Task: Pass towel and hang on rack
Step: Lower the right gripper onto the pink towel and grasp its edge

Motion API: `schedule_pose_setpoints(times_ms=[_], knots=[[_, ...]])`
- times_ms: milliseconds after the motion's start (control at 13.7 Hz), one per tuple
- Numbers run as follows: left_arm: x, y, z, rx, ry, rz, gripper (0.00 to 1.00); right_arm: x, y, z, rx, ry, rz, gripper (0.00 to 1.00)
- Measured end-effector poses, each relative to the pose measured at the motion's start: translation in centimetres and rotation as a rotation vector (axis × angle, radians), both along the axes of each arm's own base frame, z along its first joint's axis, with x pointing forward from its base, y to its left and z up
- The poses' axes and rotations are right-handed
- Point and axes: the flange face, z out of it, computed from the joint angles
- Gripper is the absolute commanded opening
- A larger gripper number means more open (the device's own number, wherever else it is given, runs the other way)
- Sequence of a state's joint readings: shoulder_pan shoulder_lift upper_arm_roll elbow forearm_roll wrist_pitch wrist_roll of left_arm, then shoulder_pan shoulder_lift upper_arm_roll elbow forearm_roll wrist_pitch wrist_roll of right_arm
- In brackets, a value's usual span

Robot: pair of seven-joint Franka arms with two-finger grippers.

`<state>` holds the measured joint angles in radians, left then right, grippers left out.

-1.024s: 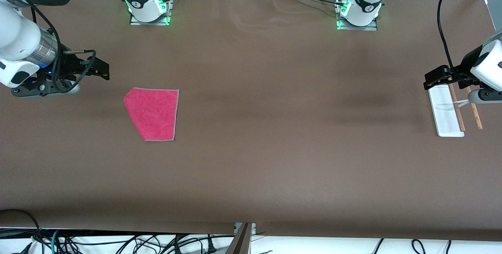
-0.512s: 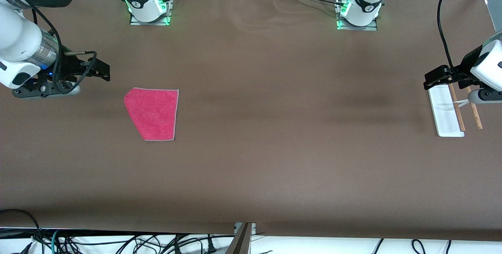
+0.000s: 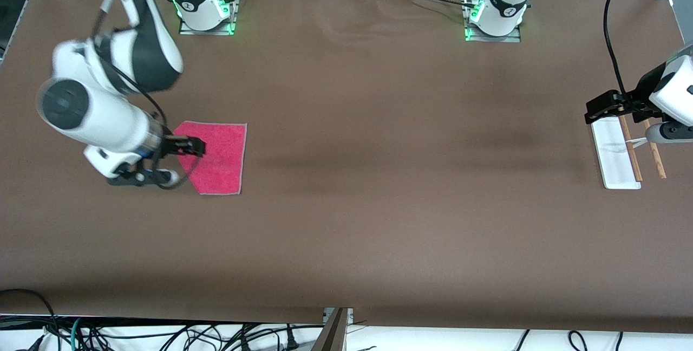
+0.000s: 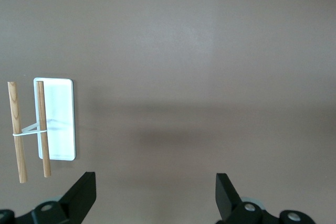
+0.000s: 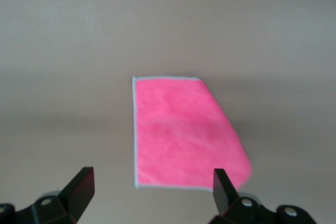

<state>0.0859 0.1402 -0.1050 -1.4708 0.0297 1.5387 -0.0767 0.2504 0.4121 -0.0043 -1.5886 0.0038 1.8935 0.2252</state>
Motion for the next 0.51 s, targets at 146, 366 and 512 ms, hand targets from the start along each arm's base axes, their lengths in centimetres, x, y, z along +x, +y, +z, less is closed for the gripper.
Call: schedule_pose_setpoints(times_ms=[146,366,512], knots=[[-0.1,0.0,-0.1,0.000,0.008,0.000,1.00,0.9,1.9,-4.7,-0.002,-0.013,-0.022,1.00],[-0.1,0.0,-0.1,0.000,0.010,0.001,1.00,1.7,3.3,-10.6,0.002,-0.038,-0.043,1.00],[-0.2,0.1,-0.2,0.001,0.020,0.002,1.00,2.1,3.4,-13.1,0.005,-0.049,-0.047,0.99]])
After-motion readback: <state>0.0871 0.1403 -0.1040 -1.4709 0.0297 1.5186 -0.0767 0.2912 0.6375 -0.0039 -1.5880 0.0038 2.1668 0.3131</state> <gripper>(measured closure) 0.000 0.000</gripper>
